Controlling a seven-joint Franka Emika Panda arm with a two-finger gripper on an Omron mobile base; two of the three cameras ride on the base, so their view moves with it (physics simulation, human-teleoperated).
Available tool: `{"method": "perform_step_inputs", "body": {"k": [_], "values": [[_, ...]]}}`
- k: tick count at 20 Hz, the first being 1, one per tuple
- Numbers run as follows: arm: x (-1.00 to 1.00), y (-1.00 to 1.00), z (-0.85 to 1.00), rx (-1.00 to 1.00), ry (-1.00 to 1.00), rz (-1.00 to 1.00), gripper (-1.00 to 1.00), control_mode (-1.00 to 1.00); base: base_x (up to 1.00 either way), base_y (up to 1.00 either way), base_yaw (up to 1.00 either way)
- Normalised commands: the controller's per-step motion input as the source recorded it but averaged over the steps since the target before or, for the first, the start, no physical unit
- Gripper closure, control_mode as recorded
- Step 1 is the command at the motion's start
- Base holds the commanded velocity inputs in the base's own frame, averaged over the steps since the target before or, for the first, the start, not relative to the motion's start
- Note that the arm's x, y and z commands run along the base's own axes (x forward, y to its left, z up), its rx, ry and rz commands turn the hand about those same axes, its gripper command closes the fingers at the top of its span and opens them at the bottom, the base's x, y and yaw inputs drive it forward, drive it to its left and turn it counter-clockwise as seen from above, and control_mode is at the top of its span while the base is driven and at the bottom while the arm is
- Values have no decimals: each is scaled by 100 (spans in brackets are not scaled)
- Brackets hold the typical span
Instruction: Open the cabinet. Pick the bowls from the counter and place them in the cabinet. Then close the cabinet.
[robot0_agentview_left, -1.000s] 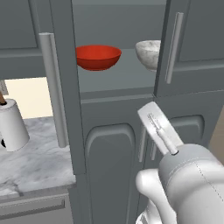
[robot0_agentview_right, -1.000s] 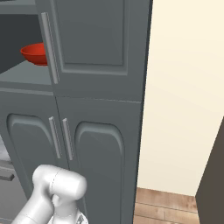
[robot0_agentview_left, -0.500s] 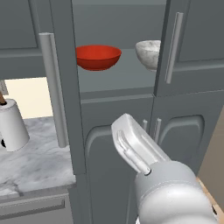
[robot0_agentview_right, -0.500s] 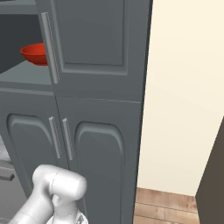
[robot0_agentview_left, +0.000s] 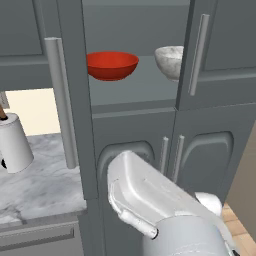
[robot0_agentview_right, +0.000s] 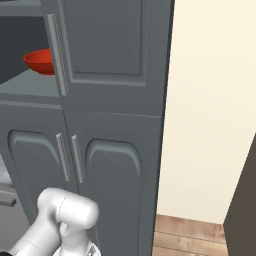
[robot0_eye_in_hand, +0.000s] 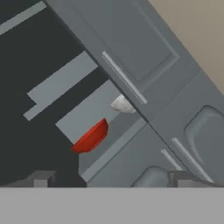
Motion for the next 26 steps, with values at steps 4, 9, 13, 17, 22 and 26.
{"method": "perform_step_inputs", "body": {"k": [4, 9, 13, 17, 22, 26], "values": [[-33, 52, 27, -39, -18, 0, -100, -100, 0, 0, 0], [-31, 39, 32, -32, -14, 0, -100, -100, 0, 0, 0], [-1, 36, 17, -23, -10, 0, -100, -100, 0, 0, 0], [0, 30, 0, -14, -2, 0, -100, -100, 0, 0, 0], [0, 29, 0, -3, -1, 0, -100, -100, 0, 0, 0], [11, 0, 0, 2, 0, 0, -100, -100, 0, 0, 0]]}}
